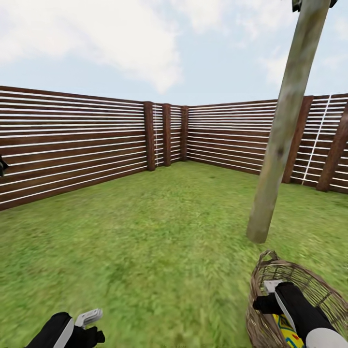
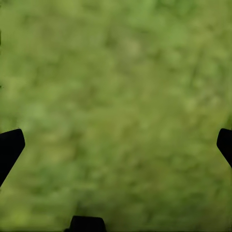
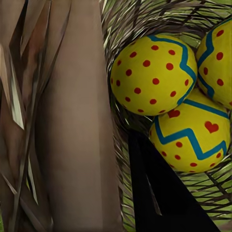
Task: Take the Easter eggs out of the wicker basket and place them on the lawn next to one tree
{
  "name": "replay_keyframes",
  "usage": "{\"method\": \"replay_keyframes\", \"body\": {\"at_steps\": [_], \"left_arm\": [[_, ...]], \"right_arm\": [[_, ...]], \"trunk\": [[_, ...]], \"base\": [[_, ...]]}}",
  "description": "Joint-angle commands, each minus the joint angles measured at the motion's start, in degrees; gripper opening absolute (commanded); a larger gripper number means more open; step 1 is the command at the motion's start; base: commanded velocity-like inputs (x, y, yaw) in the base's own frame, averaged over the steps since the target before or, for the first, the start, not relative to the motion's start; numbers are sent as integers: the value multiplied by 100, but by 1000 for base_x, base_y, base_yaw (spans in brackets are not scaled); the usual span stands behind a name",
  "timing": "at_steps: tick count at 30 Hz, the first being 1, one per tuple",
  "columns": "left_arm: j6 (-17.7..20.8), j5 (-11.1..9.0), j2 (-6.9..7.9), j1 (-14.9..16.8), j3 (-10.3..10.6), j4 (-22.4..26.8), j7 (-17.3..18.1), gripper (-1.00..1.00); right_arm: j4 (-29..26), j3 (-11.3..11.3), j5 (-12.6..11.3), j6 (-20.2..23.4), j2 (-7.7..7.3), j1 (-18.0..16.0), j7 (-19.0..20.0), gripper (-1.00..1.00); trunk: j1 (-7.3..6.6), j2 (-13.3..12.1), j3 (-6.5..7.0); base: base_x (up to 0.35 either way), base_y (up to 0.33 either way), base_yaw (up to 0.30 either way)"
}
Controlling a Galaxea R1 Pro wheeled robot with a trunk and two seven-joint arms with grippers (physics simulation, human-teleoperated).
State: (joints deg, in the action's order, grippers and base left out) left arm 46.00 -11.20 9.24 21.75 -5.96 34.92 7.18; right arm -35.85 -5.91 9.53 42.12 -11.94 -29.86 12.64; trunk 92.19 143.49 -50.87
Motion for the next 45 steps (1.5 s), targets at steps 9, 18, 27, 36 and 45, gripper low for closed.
{"method": "replay_keyframes", "body": {"at_steps": [9, 18, 27, 36, 45], "left_arm": [[32, -5, -8, 4, -19, 15, 20, 100], [31, 3, -19, 3, -19, 6, 20, 100], [23, 4, -45, 1, -19, -3, 20, 100], [23, 4, -45, 0, -15, -3, 19, 100], [23, 4, -45, 2, -19, -3, 15, 100]], "right_arm": [[192, -18, 84, -129, 1, 6, 19, 100], [192, -20, 84, -125, -2, 2, 19, 100], [192, -19, 84, -125, -1, 5, 19, 100], [192, -15, 84, -125, 7, 3, 19, 100], [192, -18, 84, -125, 7, 4, 19, 100]], "trunk": [[18, 11, -165], [18, 11, -166], [8, 6, -78], [-15, -6, 122], [-39, -18, 321]], "base": [[0, 0, 0], [0, 0, 0], [0, 0, 0], [0, 0, 0], [0, 0, 0]]}}
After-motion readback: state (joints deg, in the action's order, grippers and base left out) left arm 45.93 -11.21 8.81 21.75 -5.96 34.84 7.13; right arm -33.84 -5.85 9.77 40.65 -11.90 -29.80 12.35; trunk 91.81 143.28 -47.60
